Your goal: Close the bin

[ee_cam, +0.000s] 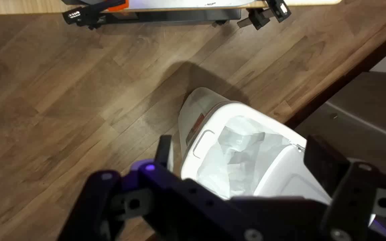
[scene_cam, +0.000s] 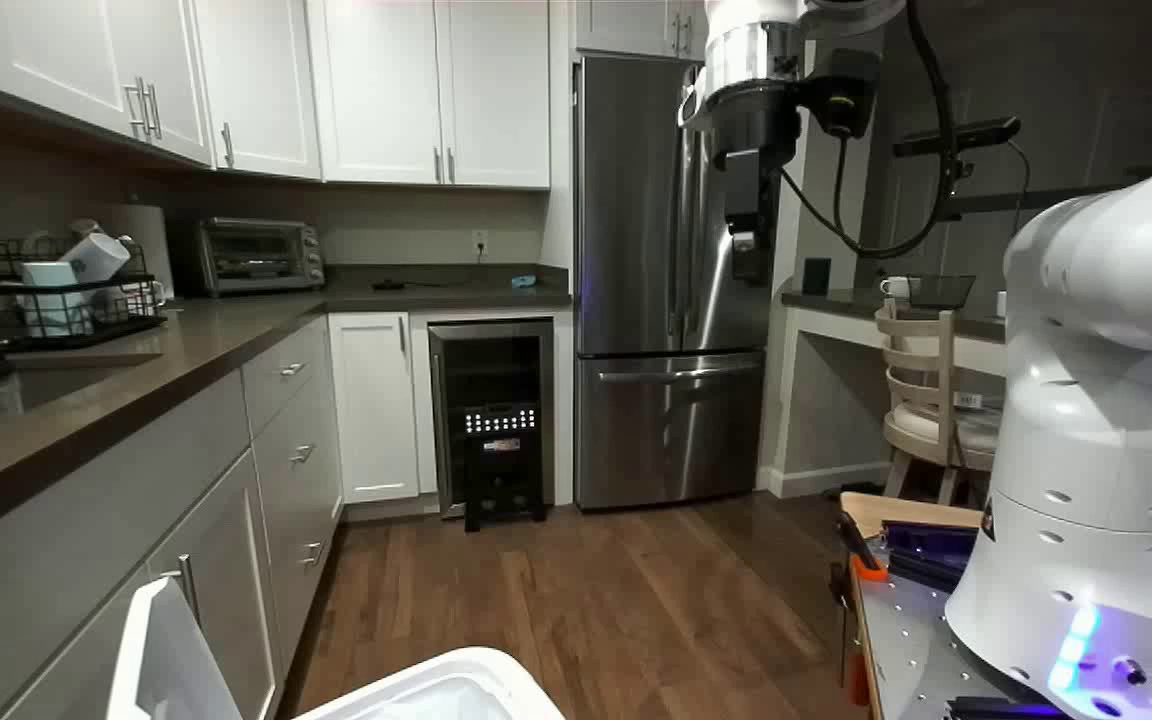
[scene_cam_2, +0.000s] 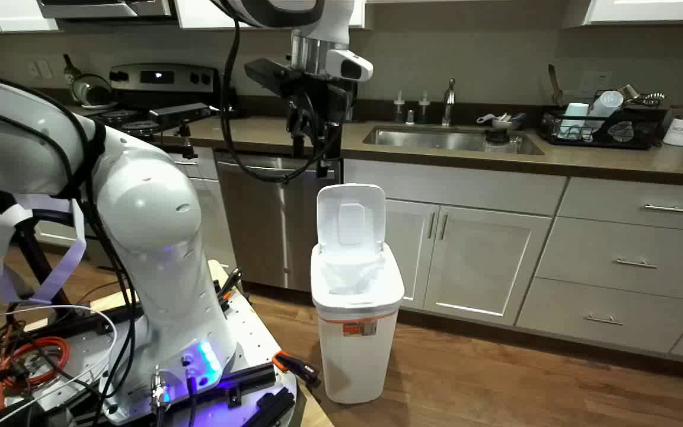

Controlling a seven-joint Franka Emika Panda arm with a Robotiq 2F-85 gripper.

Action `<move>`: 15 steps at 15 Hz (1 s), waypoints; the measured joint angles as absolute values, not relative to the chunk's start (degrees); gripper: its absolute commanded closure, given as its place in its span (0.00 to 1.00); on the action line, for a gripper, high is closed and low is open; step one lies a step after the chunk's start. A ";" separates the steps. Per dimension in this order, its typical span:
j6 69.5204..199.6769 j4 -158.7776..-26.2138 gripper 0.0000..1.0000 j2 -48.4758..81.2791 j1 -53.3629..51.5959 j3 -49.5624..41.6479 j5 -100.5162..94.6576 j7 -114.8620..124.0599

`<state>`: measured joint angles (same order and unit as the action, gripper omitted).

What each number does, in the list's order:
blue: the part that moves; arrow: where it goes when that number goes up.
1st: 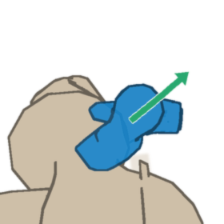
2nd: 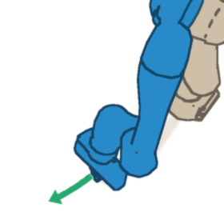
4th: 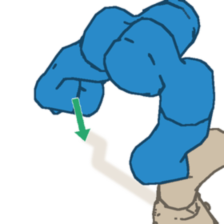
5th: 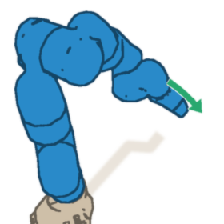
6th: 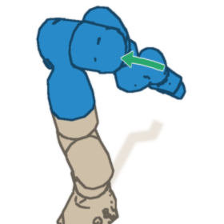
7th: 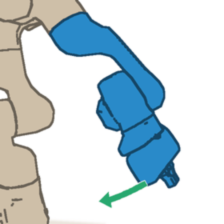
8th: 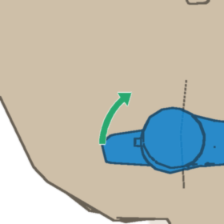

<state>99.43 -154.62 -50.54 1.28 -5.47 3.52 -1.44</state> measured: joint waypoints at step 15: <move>100.12 -155.52 0.00 -50.34 1.02 -5.04 4.34 -1.49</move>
<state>100.12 -155.52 -50.34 1.02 -5.04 4.34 -1.49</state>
